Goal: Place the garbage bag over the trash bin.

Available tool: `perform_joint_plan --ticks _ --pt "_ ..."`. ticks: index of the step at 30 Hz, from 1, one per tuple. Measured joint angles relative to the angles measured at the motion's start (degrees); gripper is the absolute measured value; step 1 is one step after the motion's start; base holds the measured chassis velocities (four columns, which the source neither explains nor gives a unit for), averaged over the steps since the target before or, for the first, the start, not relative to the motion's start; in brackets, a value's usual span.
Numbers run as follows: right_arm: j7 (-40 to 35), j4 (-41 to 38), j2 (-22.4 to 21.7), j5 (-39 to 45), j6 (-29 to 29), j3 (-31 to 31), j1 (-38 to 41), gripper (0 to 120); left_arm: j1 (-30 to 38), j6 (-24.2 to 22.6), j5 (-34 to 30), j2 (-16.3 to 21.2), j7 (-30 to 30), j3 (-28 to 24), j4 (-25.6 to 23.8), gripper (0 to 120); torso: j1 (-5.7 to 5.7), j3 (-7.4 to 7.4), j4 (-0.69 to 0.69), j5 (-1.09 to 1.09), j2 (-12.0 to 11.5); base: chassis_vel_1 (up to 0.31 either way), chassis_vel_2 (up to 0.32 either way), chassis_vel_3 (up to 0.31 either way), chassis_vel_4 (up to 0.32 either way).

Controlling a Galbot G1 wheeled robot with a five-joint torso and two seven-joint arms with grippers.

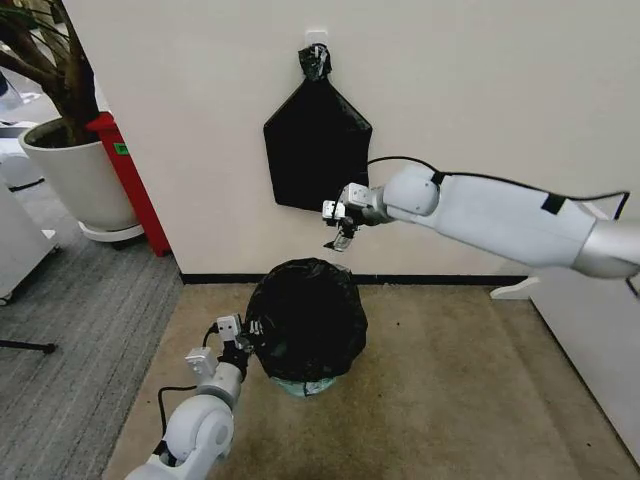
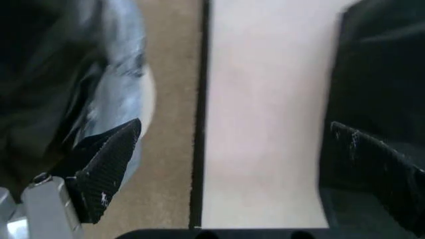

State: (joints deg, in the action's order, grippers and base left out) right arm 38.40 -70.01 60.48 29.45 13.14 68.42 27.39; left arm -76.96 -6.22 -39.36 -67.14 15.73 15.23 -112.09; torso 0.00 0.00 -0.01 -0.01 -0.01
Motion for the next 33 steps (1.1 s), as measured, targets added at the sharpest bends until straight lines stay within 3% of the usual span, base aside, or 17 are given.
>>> perform_joint_plan --ticks 10,21,33 --pt "7.57 2.42 1.54 -6.97 -3.34 0.01 -0.81 100 0.13 0.31 0.08 -0.04 0.33 0.29 0.22 1 0.00 0.00 0.01 0.01 0.00 0.000 0.000 0.000 0.000" --pt "7.90 3.75 2.89 -10.26 -4.34 -1.57 -4.64 100 -0.14 0.38 0.12 -1.36 0.49 0.17 -0.86 1 0.00 0.00 0.02 0.01 0.01 0.000 0.000 0.000 0.000" --pt "7.69 10.51 5.59 -15.10 -6.37 -7.09 -11.63 100 -1.55 0.39 -0.10 -1.85 0.58 0.48 -4.12 1 0.00 0.00 0.01 0.01 0.00 0.000 0.000 0.000 0.000"
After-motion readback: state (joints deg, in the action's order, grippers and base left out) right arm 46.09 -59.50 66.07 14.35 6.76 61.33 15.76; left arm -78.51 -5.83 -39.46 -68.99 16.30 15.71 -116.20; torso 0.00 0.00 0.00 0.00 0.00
